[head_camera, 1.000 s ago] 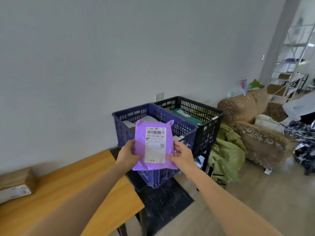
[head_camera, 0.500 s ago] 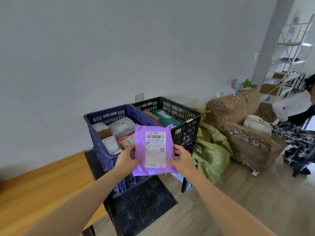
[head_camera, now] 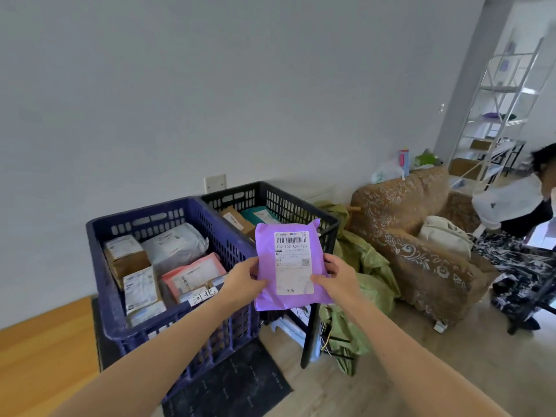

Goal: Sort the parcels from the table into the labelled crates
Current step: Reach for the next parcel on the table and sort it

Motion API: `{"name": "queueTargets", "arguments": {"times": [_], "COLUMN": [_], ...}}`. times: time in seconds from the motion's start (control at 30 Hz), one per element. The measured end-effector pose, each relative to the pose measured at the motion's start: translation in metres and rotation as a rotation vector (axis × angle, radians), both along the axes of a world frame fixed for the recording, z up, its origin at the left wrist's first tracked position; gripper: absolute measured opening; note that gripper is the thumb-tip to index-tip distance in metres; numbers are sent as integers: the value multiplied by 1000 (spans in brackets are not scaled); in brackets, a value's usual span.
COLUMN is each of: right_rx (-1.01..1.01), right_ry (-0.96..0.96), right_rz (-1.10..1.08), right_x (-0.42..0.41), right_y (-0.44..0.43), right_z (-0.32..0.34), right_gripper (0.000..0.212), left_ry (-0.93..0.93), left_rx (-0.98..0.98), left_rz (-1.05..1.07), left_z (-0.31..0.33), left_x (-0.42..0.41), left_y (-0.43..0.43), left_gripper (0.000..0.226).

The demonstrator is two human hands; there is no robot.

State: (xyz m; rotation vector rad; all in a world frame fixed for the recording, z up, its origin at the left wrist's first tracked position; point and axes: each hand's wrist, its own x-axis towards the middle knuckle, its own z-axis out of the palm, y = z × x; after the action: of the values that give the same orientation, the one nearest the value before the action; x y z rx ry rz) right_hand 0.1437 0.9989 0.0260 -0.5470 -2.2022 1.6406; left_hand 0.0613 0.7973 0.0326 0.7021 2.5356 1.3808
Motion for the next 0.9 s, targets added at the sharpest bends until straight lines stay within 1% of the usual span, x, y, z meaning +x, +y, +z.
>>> {"name": "queueTargets", "arguments": {"times": [0.2, 0.43, 0.63, 0.77, 0.9], "right_rx": [48, 137, 146, 122, 78], "right_ry": [30, 93, 86, 83, 45], "right_rz": [33, 43, 62, 111, 215], "right_x": [-78, -141, -193, -236, -286], "right_y": [55, 98, 136, 163, 180], "right_z": [28, 53, 48, 38, 23], "right_gripper": [56, 58, 58, 56, 52], "left_ry": [25, 66, 103, 72, 28], "left_rx": [51, 88, 42, 13, -2], "left_rz": [67, 113, 131, 162, 243], "left_z": [23, 52, 54, 45, 31], "left_x": [-75, -136, -179, -209, -238], "left_y": [52, 96, 132, 154, 165], "left_gripper": [50, 58, 60, 63, 63]}}
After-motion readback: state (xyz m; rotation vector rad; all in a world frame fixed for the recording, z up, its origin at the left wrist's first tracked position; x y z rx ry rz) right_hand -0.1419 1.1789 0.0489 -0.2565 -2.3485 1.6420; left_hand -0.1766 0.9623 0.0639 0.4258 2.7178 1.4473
